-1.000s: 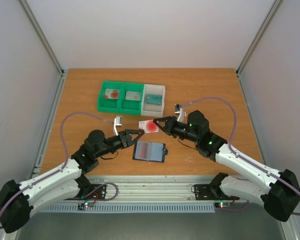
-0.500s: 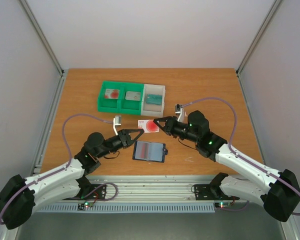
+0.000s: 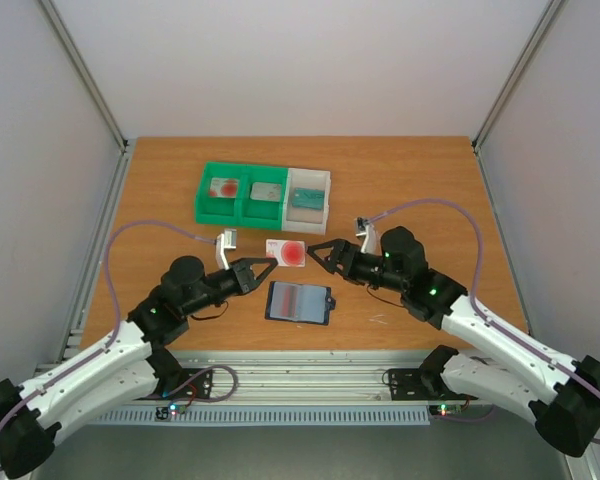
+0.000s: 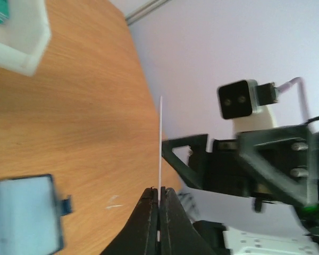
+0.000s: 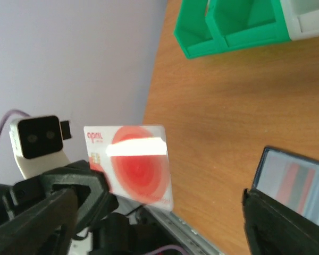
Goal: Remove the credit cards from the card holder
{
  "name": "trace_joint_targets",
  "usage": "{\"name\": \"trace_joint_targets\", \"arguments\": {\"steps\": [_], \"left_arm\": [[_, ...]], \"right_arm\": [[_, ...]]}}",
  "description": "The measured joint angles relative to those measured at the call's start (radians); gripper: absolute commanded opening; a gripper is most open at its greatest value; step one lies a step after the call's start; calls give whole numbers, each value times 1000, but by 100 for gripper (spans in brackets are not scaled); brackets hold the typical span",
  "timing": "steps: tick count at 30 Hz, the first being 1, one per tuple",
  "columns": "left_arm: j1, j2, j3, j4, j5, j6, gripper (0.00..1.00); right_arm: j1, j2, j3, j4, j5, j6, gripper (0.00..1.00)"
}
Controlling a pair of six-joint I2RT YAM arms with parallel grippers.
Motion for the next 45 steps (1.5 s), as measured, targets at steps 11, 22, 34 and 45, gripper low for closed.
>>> {"name": "trace_joint_targets", "arguments": {"steps": [11,22,34,45], "left_arm": [[187,60,200,-436,31,235,0],[442,341,473,-658,126,420,0],[632,663,745,-795,66,576,0],[645,938,950,-876,-71,663,0]], "right_arm": [[0,-175,21,-264,50,-165,98],[0,-175,54,-401,51,-272,99],[0,-169,81,-440,54,-356,99],[0,-194,94,-447,65,-372,98]]}}
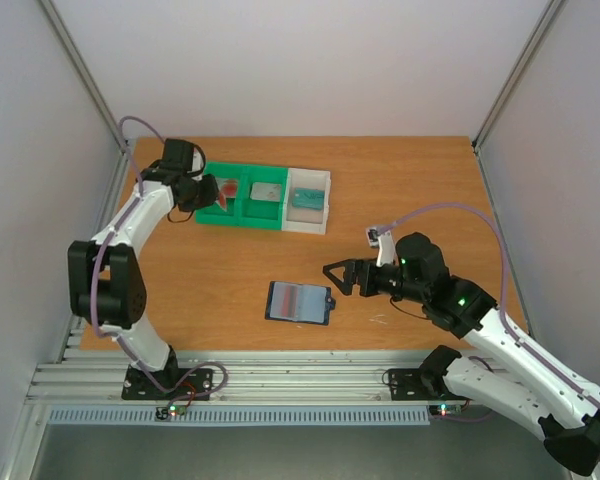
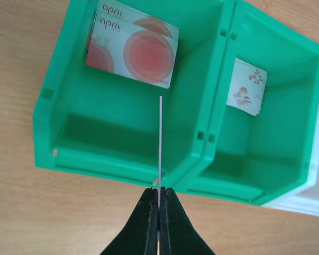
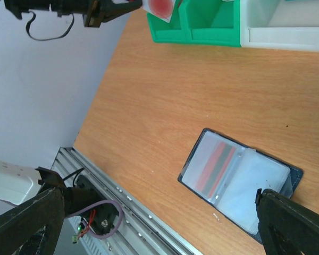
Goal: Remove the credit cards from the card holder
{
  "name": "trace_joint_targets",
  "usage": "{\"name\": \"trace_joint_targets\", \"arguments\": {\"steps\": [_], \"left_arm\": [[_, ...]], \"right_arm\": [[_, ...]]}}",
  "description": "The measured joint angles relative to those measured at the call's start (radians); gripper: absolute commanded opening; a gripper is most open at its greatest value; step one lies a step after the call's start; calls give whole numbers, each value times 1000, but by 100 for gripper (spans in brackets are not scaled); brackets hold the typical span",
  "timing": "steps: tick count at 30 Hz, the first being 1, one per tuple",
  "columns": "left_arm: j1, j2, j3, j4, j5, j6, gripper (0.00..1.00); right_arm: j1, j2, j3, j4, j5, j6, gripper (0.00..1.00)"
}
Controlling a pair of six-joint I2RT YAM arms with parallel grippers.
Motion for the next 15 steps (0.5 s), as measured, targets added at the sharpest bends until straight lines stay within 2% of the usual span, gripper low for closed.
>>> {"name": "trace_joint_targets", "arguments": {"steps": [7,15], "left_arm": [[0,152,136,-10,-34,28,0],[2,266,216,3,-25,43,0]], "right_arm": [[0,70,0,14,-26,3,99],[0,96,0,21,-30,3,98]]}}
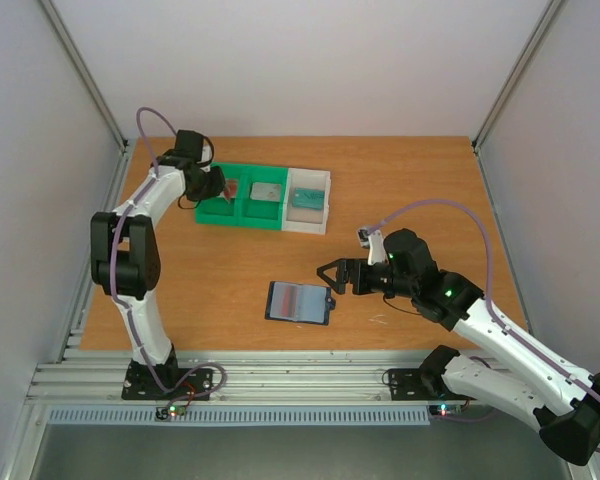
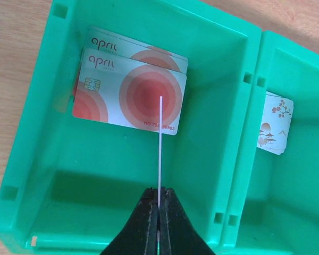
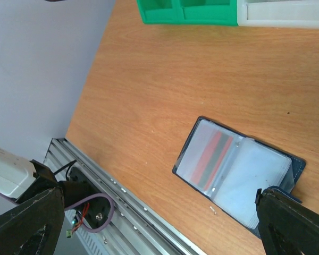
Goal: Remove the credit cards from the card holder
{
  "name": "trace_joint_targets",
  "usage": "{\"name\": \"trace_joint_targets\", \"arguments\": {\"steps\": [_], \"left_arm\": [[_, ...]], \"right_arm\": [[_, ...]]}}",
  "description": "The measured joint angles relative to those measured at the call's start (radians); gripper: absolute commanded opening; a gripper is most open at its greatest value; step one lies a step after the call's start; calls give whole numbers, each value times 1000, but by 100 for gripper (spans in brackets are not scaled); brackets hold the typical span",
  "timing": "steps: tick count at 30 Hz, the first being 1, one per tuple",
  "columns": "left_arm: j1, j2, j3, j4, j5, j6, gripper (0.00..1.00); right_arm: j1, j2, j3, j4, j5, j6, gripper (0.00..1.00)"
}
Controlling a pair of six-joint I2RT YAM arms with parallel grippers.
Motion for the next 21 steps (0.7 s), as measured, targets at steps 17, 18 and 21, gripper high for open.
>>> {"name": "trace_joint_targets", "arguments": {"steps": [17,18,21], "left_arm": [[22,106,63,72,47,-29,1],[26,111,68,76,47,-31,1],[37,128,83,84,48,-34,5]], "right_arm": [[0,83,0,54,1,13,99],[0,85,0,57,1,13,98],[0,93,0,64,0,15,99]]}}
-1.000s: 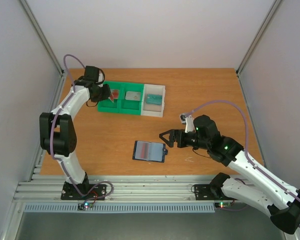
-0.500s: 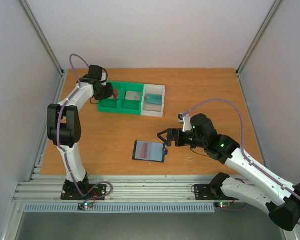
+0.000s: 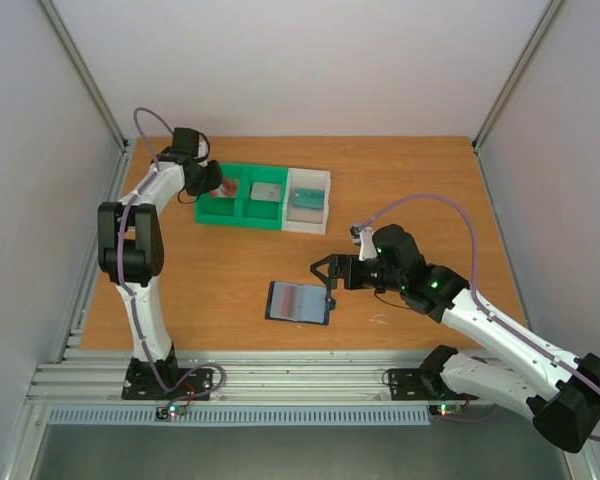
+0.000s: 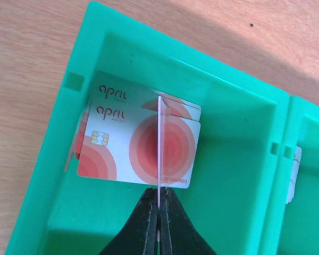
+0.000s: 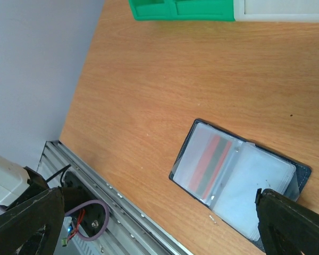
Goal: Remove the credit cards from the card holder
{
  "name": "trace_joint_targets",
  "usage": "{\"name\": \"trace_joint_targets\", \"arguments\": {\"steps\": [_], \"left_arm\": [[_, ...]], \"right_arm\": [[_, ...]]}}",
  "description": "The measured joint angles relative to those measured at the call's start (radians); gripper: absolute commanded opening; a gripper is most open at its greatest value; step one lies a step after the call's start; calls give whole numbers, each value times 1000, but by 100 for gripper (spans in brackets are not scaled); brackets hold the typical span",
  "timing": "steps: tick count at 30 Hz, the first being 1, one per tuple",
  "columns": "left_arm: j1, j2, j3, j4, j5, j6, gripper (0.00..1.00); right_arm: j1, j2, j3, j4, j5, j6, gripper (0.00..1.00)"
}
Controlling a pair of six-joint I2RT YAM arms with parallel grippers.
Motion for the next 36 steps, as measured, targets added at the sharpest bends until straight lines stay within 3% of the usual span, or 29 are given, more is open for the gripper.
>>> {"name": "trace_joint_targets", "arguments": {"steps": [11,36], "left_arm": [[6,63,64,-3,-3,0,10],[6,17,112,-80,-23,24,60]], "right_arm": [[0,26,0,15,2,3,98],[0,11,2,-8,8,2,99]]}}
